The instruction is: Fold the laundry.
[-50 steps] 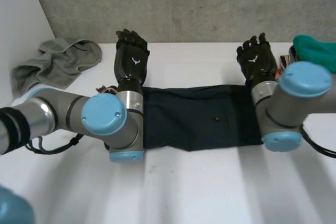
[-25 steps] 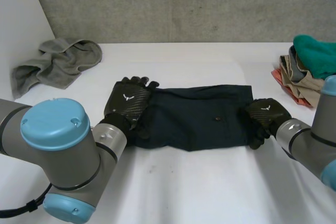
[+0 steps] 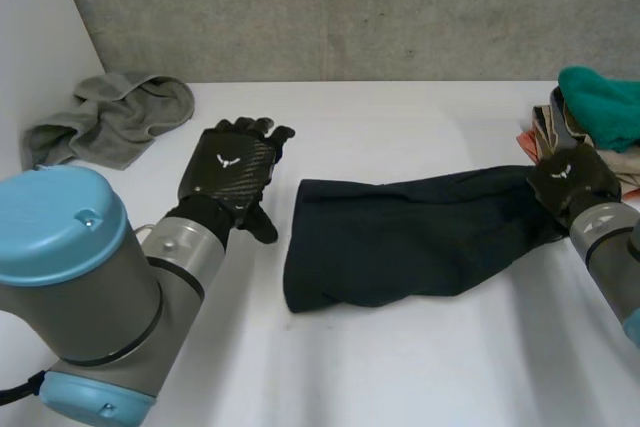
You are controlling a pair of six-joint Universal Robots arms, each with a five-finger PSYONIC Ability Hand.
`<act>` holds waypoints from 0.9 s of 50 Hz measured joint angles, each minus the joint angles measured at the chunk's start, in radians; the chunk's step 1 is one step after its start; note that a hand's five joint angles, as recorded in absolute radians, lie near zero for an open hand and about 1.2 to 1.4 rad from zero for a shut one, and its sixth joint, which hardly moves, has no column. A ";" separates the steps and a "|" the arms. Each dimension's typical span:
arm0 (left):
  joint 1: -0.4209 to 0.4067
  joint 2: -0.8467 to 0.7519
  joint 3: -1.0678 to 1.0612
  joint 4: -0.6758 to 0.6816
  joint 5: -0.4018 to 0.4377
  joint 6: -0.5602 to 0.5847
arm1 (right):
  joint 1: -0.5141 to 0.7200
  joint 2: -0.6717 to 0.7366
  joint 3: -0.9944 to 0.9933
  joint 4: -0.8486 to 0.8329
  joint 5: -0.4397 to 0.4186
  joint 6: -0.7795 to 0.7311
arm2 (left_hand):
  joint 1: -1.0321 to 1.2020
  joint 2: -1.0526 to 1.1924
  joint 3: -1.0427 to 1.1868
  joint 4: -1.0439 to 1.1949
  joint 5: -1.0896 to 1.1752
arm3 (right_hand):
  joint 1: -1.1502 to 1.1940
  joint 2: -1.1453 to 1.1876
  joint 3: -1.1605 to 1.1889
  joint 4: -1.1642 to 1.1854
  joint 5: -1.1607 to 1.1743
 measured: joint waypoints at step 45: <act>-0.081 -0.406 0.553 -0.167 0.083 0.007 | 0.149 0.101 -0.306 0.186 -0.306 0.903 | 0.000 0.000 0.000 0.000 0.000 | -0.798 -0.937 -0.950 -0.987 -0.916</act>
